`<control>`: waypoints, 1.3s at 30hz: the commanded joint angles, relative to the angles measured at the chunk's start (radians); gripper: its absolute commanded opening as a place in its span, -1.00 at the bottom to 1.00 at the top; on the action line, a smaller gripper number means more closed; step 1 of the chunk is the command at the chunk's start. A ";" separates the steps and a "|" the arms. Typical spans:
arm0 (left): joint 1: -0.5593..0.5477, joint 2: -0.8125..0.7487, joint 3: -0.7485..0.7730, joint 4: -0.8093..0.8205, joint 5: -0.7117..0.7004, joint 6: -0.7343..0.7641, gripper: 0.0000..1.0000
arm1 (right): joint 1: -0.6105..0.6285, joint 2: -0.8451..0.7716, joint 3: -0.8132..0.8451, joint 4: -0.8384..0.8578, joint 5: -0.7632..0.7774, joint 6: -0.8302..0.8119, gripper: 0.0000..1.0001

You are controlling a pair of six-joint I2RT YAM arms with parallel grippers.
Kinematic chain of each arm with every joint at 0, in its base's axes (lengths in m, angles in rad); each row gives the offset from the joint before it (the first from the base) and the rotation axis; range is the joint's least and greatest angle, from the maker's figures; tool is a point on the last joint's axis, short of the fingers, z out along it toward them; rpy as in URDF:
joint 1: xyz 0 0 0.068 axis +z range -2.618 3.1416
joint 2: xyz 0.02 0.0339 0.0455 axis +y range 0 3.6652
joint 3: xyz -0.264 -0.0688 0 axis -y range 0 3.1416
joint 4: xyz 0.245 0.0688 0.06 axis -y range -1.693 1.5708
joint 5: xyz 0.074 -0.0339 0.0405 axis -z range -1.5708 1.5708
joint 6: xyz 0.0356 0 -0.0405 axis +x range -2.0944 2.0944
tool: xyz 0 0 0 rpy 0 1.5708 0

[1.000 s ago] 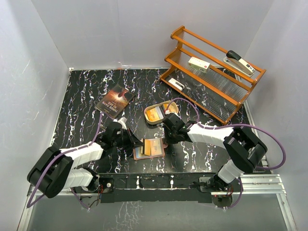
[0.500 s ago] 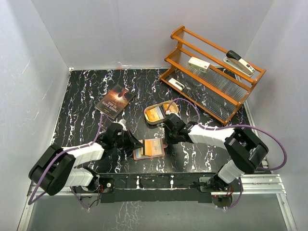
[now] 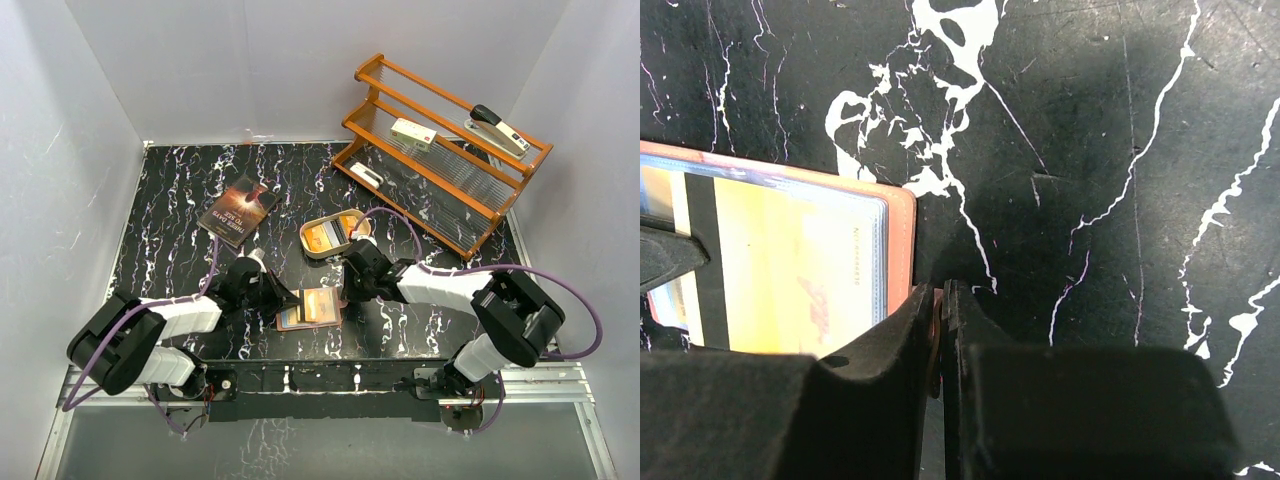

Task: Put the credit cards into the card holder
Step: Insert the credit card into the card holder.

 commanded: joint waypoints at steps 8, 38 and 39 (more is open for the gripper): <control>-0.048 0.016 0.009 -0.015 -0.054 0.009 -0.71 | 0.015 -0.007 -0.043 -0.083 -0.016 0.042 -0.88; -0.048 -0.038 0.090 -0.192 -0.023 0.086 -0.06 | 0.016 -0.080 -0.026 -0.092 -0.064 0.014 -0.85; -0.048 -0.034 0.090 -0.185 -0.018 0.084 -0.06 | 0.017 -0.077 -0.028 -0.087 -0.066 0.015 -0.85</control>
